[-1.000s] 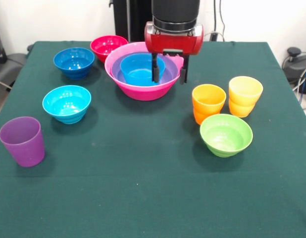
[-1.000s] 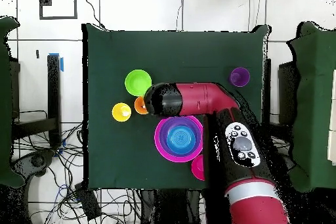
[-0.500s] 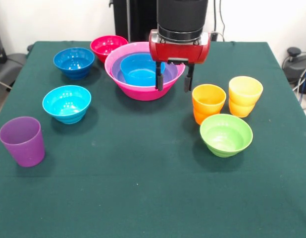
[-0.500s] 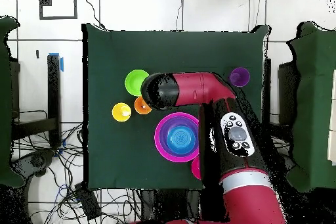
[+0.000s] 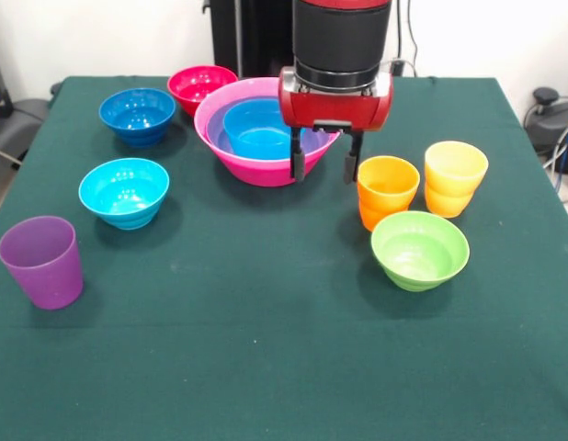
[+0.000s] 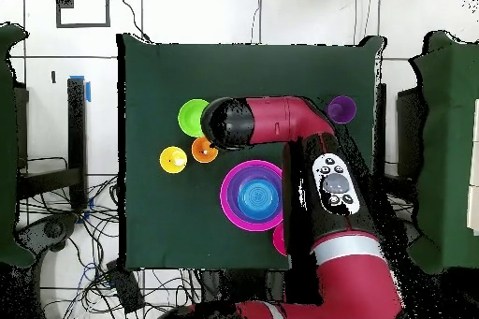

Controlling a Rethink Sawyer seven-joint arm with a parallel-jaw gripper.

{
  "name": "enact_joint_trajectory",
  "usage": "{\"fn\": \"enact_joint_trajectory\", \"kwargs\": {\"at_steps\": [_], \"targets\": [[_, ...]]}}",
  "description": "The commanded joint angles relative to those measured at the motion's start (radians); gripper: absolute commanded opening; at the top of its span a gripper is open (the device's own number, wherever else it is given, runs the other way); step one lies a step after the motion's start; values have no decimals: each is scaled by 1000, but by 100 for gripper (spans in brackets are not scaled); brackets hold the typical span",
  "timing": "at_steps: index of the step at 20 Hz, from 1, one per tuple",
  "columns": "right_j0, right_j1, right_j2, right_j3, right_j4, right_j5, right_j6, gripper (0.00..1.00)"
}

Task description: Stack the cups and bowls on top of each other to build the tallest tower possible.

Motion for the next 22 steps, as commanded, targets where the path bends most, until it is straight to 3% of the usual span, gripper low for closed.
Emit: {"fn": "enact_joint_trajectory", "kwargs": {"at_steps": [1,22], "targets": [[35,57,63,-68,-12,74,-47,100],[88,91,40,-109,7,64,14,100]]}}
